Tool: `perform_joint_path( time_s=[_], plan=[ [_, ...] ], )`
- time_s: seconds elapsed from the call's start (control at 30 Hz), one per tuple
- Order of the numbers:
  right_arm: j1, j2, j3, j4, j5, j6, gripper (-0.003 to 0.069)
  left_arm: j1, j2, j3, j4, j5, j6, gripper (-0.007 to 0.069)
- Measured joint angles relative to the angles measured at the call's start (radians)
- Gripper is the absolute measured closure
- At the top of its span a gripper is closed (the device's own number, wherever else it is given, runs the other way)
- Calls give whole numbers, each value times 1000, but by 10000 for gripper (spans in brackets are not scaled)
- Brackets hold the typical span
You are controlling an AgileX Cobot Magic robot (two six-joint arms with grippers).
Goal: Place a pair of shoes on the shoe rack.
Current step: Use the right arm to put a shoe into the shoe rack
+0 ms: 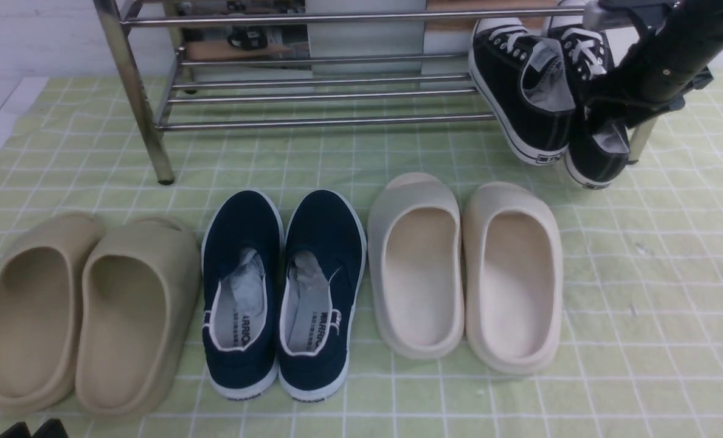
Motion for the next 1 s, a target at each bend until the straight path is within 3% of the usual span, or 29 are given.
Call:
perform_joint_path(
  time_s=[0.1, 0.23, 0.4, 0.43, 0.7, 1.0],
  plan=[
    [0, -42, 1, -4, 28, 0, 244, 0, 0, 0, 0, 0, 0, 386],
    [-1, -87, 1, -27, 60, 4, 337, 0, 0, 0, 0, 0, 0, 386],
    [-21, -157, 142, -62, 72, 36, 632, 0, 0, 0, 0, 0, 0, 386],
    [-24, -176, 187, -66, 62, 41, 652, 0, 0, 0, 0, 0, 0, 386],
    [-19, -227, 627, -2, -289, 4, 662, 0, 0, 0, 0, 0, 0, 386],
    [-11, -192, 672, 127, -550, -83, 662, 0, 0, 0, 0, 0, 0, 386]
  ],
)
